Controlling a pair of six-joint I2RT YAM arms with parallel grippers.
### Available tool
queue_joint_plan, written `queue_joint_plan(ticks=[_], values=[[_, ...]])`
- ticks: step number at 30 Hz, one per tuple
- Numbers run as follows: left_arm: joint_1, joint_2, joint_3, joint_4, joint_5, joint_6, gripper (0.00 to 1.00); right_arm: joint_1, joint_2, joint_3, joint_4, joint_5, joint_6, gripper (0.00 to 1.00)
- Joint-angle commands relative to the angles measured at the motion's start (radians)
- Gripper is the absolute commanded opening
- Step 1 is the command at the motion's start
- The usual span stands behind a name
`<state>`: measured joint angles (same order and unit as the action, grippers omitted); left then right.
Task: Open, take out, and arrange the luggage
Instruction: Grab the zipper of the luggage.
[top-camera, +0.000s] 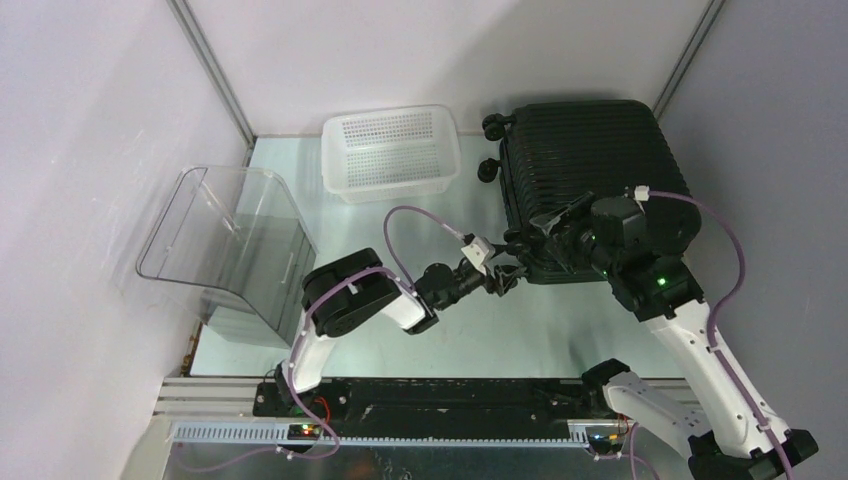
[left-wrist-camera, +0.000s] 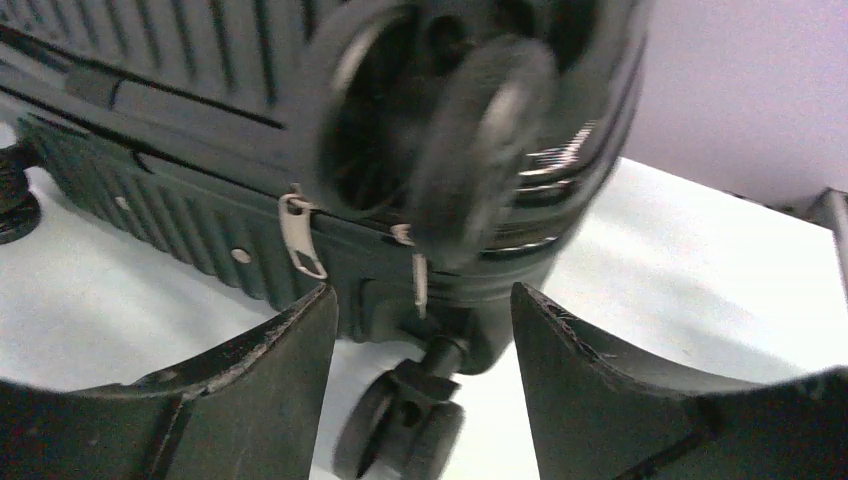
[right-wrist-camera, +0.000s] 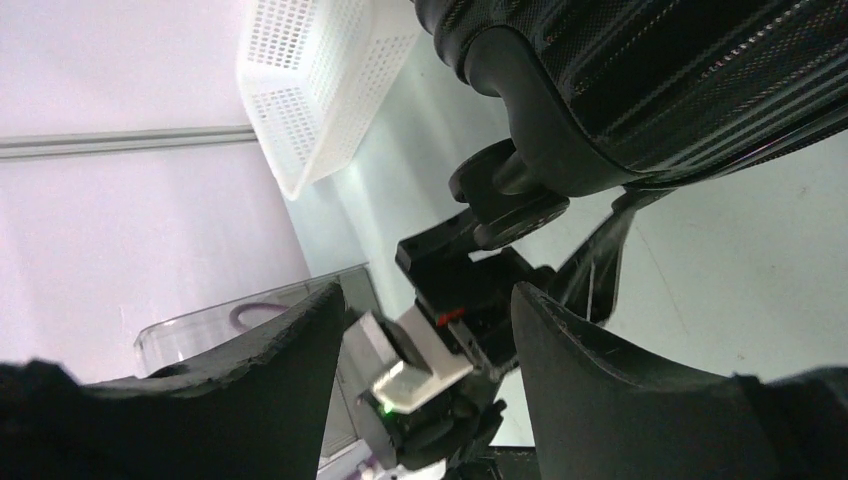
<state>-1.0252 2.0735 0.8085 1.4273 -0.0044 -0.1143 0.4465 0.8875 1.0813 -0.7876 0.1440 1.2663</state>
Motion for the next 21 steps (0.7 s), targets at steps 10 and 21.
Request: queue_joint_plan(ticks=[10, 21], values=[[0.069, 0.107, 0.096, 0.118, 0.156, -0.027, 0.64, -0.032, -0.040, 0.009, 0.045, -0.037, -0.009, 0.64], [0.076, 0.144, 0.132, 0.148, 0.235, -0.063, 0.54, -0.033, 0.003, 0.009, 0.070, -0.031, 0.005, 0.64]])
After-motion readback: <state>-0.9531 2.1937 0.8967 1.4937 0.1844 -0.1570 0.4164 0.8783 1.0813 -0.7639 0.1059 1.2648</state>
